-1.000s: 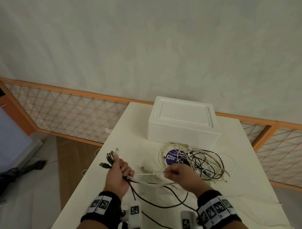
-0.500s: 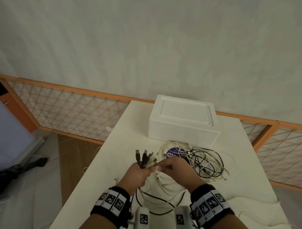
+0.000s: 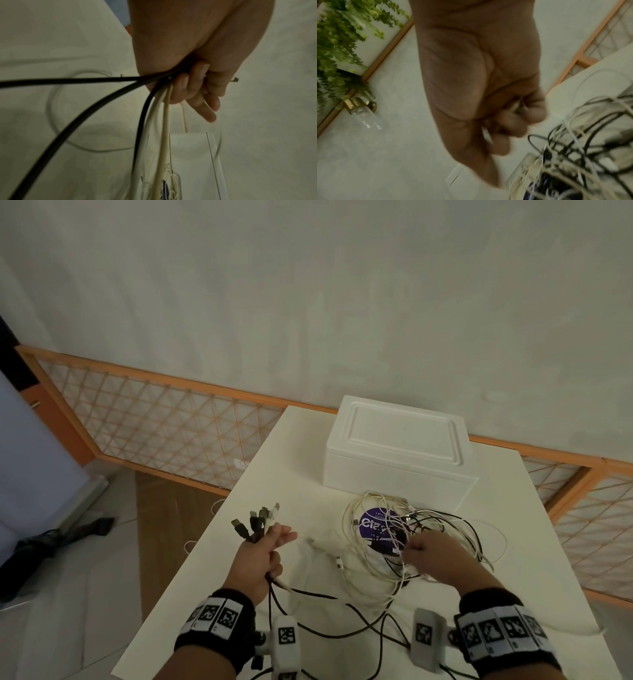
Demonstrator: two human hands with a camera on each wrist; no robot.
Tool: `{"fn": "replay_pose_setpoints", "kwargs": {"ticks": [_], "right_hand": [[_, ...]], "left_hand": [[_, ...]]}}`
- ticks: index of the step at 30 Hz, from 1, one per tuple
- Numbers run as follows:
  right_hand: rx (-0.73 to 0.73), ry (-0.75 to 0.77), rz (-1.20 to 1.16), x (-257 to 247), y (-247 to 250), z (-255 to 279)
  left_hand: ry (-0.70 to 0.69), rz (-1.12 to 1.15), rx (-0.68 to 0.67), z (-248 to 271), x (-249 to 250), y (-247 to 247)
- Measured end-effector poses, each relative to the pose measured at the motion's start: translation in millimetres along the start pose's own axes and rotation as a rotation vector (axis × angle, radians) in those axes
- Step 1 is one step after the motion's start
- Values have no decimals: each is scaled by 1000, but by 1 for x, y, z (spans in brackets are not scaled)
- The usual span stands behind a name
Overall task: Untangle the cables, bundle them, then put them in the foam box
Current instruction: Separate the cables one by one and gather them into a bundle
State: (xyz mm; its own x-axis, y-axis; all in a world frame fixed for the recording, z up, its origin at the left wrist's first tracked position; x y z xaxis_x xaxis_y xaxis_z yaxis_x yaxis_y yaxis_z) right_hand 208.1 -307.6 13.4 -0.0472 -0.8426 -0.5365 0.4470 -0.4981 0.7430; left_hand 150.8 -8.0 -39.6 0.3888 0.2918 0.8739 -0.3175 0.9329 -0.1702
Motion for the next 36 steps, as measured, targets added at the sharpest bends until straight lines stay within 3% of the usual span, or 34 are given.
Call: {"fn": "replay_pose_setpoints", "kwargs": {"ticks": [2, 4, 7, 10, 12, 13, 17, 20, 23, 26, 30, 32, 36], "right_hand": [[-178, -208, 281, 42, -8, 1], [-277, -268, 439, 50, -11, 4], [-222, -55, 324, -17, -12, 7], [6, 190, -222, -95, -10, 5], [-64, 257, -559, -130, -31, 6], [-120, 304, -605, -148, -44, 9], [-243, 508, -314, -200, -90, 27], [-184, 634, -219, -216, -98, 31], [-118, 730, -262, -228, -94, 36], [-72, 708, -360, -232, -90, 38], [-126, 676, -515, -237, -92, 37], [-158, 634, -591, -231, -94, 34], [-307, 365, -667, -193, -122, 26]], "left_hand": [[27, 39, -27, 2, -1, -1], [44, 50, -69, 5, -1, -7], [35, 52, -168, 13, 1, -26], [2, 34, -300, 23, 2, -49], [-32, -55, -354, 29, 4, -59], [-51, -111, -386, 37, 7, -64], [-92, -283, -410, 53, 7, -69], [6, -425, -412, 52, -3, -63], [-5, -502, -421, 56, 0, -54], [61, -493, -339, 54, -10, -37], [-69, -462, -252, 63, -1, -46], [-137, -274, -188, 65, 9, -40], [-129, 64, -104, 56, 12, -14]]}}
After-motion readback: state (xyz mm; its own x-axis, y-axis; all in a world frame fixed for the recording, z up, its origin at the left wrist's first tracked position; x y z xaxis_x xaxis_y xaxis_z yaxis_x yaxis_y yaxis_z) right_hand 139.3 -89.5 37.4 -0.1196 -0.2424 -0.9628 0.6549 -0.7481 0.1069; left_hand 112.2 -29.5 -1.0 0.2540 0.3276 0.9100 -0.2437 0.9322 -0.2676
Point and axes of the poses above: each hand's wrist, its own z-axis away from the middle knuckle, its own y-axis out of the back of the hand, x = y × z, the point moved 10 cm from there along -z, towards the middle knuckle, and after that the axes turned 12 degrees about -z, right-handed, at the moved point
